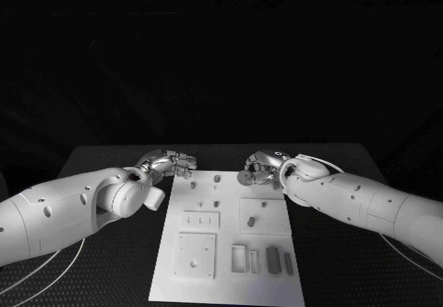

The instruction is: Assemble the parts on the task board

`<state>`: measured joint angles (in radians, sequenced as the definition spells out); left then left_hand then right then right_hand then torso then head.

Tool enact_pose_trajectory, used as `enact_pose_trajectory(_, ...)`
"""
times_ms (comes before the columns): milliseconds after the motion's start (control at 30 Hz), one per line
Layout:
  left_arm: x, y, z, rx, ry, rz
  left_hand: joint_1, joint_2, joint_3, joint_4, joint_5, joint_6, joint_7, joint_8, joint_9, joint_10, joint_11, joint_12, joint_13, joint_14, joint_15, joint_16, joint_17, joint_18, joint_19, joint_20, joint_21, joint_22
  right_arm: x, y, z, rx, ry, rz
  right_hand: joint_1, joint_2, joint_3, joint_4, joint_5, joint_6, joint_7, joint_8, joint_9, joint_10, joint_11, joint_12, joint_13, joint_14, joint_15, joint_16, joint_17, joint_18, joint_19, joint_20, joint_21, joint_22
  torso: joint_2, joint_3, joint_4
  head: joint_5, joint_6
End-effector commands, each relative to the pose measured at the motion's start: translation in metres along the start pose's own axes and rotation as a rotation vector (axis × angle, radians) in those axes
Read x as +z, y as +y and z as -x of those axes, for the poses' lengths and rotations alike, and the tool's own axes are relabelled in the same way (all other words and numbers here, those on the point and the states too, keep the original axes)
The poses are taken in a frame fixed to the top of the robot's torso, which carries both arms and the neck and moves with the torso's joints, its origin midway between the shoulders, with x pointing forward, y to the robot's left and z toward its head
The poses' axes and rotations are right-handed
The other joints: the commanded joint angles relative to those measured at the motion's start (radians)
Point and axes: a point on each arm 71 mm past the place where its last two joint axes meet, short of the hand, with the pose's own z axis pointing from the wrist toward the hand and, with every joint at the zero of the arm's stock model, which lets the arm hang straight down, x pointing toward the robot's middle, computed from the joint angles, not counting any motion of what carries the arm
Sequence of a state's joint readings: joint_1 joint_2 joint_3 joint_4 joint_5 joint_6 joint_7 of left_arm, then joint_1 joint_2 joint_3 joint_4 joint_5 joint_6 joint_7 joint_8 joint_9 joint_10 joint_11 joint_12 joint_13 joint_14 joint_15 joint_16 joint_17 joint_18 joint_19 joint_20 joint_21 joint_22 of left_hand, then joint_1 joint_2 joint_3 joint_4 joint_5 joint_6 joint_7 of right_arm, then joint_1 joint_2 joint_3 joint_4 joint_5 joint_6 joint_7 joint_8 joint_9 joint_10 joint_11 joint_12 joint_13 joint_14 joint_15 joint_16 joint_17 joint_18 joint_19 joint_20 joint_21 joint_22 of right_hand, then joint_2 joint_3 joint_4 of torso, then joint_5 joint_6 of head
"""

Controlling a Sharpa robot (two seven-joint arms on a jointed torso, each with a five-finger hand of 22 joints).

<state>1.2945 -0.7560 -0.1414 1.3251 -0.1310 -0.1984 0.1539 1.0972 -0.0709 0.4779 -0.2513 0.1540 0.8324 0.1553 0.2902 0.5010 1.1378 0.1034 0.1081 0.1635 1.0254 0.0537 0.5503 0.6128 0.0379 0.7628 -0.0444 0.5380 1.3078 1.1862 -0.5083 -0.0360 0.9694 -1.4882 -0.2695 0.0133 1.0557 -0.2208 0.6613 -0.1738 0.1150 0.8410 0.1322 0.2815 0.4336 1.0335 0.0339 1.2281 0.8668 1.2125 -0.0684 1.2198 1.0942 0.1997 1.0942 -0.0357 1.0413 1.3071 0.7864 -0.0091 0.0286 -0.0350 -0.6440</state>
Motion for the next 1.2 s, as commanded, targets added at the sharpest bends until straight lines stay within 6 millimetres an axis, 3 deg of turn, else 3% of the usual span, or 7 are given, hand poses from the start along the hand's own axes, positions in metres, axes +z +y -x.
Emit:
enact_pose_trajectory(33, 0.0, -0.001, -0.002, -0.006, 0.014, -0.007, -0.007, 0.002, 0.006, 0.001, -0.003, -0.007, 0.003, -0.007, 0.002, 0.0, 0.004, -0.005, 0.001, -0.001, 0.004, -0.006, 0.001, 0.0, -0.006, 0.003, 0.003, 0.013, 0.001, 0.001, -0.003, 0.003, 0.034, 0.007, 0.002, 0.004, 0.004, 0.001, -0.005, 0.071, 0.012, 0.004, 0.001, -0.082, -0.001, 0.006, -0.001, 0.0, -0.006, 0.004, -0.001, 0.062, 0.002, 0.001, 0.004, 0.001, 0.0, -0.0001, 0.0004, -0.001, 0.001)
enact_pose_trajectory(800, 0.001, -0.001, -0.002, -0.006, 0.016, -0.006, -0.007, 0.002, 0.006, 0.001, -0.003, -0.007, 0.003, -0.007, 0.002, 0.0, 0.004, -0.006, 0.002, -0.001, 0.004, -0.006, 0.001, 0.0, -0.006, 0.003, 0.004, 0.013, 0.002, -0.001, -0.016, -0.034, 0.081, 0.0, -0.001, 0.008, 0.005, 0.0, -0.011, 0.088, 0.007, 0.013, 0.004, -0.084, -0.005, 0.008, -0.004, -0.003, -0.01, 0.006, -0.002, 0.062, -0.001, 0.002, 0.006, 0.002, 0.0, 0.0007, -0.001, -0.002, -0.008)
enact_pose_trajectory(900, 0.001, -0.001, -0.002, -0.006, 0.014, -0.005, -0.007, 0.002, 0.006, 0.001, -0.003, -0.007, 0.003, -0.007, 0.002, 0.0, 0.004, -0.006, 0.002, -0.001, 0.004, -0.006, 0.001, 0.0, -0.006, 0.003, 0.004, 0.013, 0.001, -0.002, -0.019, -0.05, 0.097, -0.002, 0.016, 0.017, 0.033, -0.001, -0.05, 0.112, -0.002, 0.026, 0.01, -0.083, -0.014, 0.009, -0.007, -0.002, -0.017, 0.007, -0.004, 0.062, -0.002, 0.001, 0.007, 0.002, 0.0, 0.0002, 0.0, -0.003, -0.01)
enact_pose_trajectory(1200, 0.001, -0.001, -0.002, -0.005, 0.013, -0.004, -0.006, 0.002, 0.007, 0.0, -0.003, -0.007, 0.003, -0.007, 0.002, 0.001, 0.003, -0.007, 0.002, -0.001, 0.004, -0.006, 0.001, 0.0, -0.007, 0.003, 0.004, 0.013, 0.0, 0.001, -0.023, -0.124, 0.093, 0.02, 0.056, 0.023, 0.087, -0.019, -0.055, 0.145, -0.013, 0.041, 0.021, -0.077, -0.025, 0.012, -0.011, 0.0, -0.027, 0.009, -0.006, 0.062, 0.002, -0.001, 0.012, 0.002, 0.0, 0.0011, -0.001, -0.005, -0.011)
